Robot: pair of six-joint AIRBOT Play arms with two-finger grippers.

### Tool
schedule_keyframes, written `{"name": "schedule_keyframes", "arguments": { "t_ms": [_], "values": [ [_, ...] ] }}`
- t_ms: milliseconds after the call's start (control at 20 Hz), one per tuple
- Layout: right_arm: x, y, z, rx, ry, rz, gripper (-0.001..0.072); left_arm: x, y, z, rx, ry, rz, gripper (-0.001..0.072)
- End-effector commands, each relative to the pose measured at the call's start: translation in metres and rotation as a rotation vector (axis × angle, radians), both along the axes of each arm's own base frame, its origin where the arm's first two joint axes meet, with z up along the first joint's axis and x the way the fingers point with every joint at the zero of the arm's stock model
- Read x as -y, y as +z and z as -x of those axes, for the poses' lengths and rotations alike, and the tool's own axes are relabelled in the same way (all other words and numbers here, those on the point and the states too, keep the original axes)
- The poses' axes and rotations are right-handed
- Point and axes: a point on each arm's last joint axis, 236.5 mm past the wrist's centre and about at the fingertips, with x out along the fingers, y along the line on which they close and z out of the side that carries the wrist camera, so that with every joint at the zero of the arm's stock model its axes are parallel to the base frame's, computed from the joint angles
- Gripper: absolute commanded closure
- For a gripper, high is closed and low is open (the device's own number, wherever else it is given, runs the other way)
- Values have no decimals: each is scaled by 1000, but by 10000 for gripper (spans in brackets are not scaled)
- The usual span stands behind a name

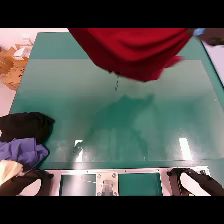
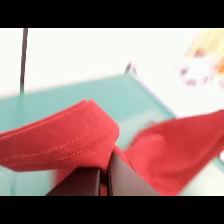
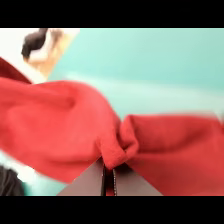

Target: Fold the shirts.

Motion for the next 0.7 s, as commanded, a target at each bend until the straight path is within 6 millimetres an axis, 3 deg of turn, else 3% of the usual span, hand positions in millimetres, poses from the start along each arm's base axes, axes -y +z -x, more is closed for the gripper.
{"name": "schedule_keyframes", "arguments": {
  "t_ms": [0,150,300,350,450,650],
  "values": [
    [4,69,71,229,-75,55,699,-20,64,66,200,78,-47,688],
    [4,78,96,280,-99,97,699,-40,69,56,236,177,-103,688],
    [2,42,85,170,-70,80,698,-40,31,12,129,178,-138,687],
    [2,17,75,102,-60,56,698,-38,10,-7,71,169,-150,687],
    [-1,-49,54,-39,-32,33,698,-32,-50,-52,-92,139,-187,687],
    [-18,-209,14,-288,-46,-14,698,-12,-210,-128,-459,20,-248,687]
  ]
}}
